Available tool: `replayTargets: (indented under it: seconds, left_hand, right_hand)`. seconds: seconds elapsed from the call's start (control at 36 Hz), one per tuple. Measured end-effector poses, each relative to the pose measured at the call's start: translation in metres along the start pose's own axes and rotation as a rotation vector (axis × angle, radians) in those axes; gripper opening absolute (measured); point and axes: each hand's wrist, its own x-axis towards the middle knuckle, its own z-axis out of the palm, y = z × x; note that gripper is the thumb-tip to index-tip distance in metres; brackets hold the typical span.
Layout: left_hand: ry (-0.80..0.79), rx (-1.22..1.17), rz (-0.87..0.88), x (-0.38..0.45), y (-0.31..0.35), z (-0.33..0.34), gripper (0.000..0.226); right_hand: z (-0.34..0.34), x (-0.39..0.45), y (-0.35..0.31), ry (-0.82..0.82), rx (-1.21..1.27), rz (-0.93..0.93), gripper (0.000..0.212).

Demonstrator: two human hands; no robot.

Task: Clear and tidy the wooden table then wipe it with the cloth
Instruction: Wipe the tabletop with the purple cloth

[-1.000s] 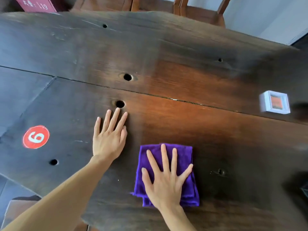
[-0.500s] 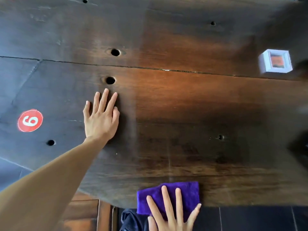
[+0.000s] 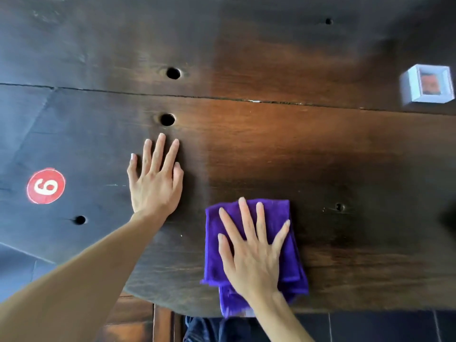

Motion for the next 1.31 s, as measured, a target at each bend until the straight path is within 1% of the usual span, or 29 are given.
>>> replayTargets:
  seconds: [0.25, 0.42, 0.47, 0.53, 0.56, 0.64, 0.72, 0.78, 1.06, 1.17, 1.25, 1.31]
  left_hand:
    - [-0.02, -0.003, 0.006, 0.001, -0.003, 0.001, 0.057]
    - [-0.019, -0.035, 0.027, 0.004, -0.008, -0.002, 0.055]
    - [0.014, -0.052, 0.105, 0.013, -0.019, -0.01, 0.051]
    - [0.046, -0.014, 0.172, 0.032, -0.039, -0.022, 0.049]
    - [0.05, 0.014, 0.17, 0.044, -0.051, -0.028, 0.051]
    - [0.006, 0.053, 0.09, 0.082, -0.086, -0.036, 0.056]
    - [-0.065, 0.102, 0.116, 0.1, -0.101, -0.028, 0.058]
    - [-0.073, 0.099, 0.12, 0.102, -0.102, -0.024, 0.058]
    - [-0.004, 0.06, 0.13, 0.104, -0.101, -0.028, 0.057]
    - [0.063, 0.062, 0.13, 0.104, -0.099, -0.027, 0.055]
    - [0.141, 0.1, 0.147, 0.106, -0.1, -0.025, 0.055]
    - [0.163, 0.126, 0.153, 0.106, -0.1, -0.025, 0.055]
  right_hand:
    - [-0.028, 0.175, 0.004, 0.064, -0.033, 0.018, 0.054]
    - [-0.048, 0.266, 0.004, 0.064, -0.021, 0.038, 0.054]
    - [-0.053, 0.29, 0.004, 0.077, -0.023, 0.046, 0.054]
    - [-0.058, 0.314, 0.003, 0.077, -0.026, 0.049, 0.054]
    - [-0.06, 0.325, 0.002, 0.074, -0.026, 0.048, 0.053]
    - [-0.067, 0.355, 0.003, 0.086, -0.033, 0.04, 0.053]
    - [-0.074, 0.388, 0.004, 0.087, -0.044, 0.036, 0.053]
    - [-0.08, 0.412, 0.003, 0.08, -0.051, 0.029, 0.053]
    - [-0.117, 0.547, -0.005, 0.094, -0.013, 0.074, 0.052]
    - [-0.13, 0.594, -0.012, 0.109, -0.002, 0.121, 0.053]
    - [-0.137, 0.622, -0.016, 0.122, 0.0, 0.153, 0.053]
    - [-0.14, 0.635, -0.019, 0.119, -0.007, 0.17, 0.053]
